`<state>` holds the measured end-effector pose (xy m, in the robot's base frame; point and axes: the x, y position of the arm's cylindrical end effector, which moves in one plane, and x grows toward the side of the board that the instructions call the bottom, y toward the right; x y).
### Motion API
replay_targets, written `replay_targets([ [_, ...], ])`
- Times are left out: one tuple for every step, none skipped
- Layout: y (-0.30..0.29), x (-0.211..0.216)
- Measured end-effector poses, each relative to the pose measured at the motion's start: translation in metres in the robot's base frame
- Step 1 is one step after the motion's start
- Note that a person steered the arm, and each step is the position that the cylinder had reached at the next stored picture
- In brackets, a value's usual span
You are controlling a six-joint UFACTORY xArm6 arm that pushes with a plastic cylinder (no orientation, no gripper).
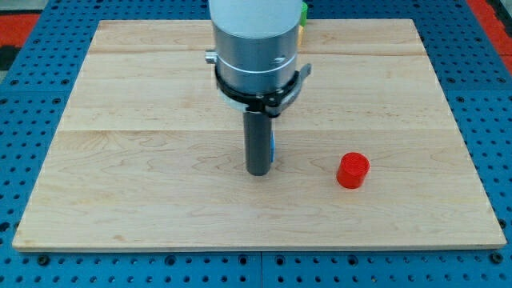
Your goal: Push the blue cube up a bit
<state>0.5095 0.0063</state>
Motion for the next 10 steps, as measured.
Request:
replay_targets([
  [0.027,0.000],
  [0.033,0.000],
  [0.025,0.002],
  [0.006,0.009],
  [0.003,0.005],
  [0.011,-0.010],
  [0.016,-0.024],
  [0.017,-0.033],
  [0.017,-0.035],
  [0.018,-0.035],
])
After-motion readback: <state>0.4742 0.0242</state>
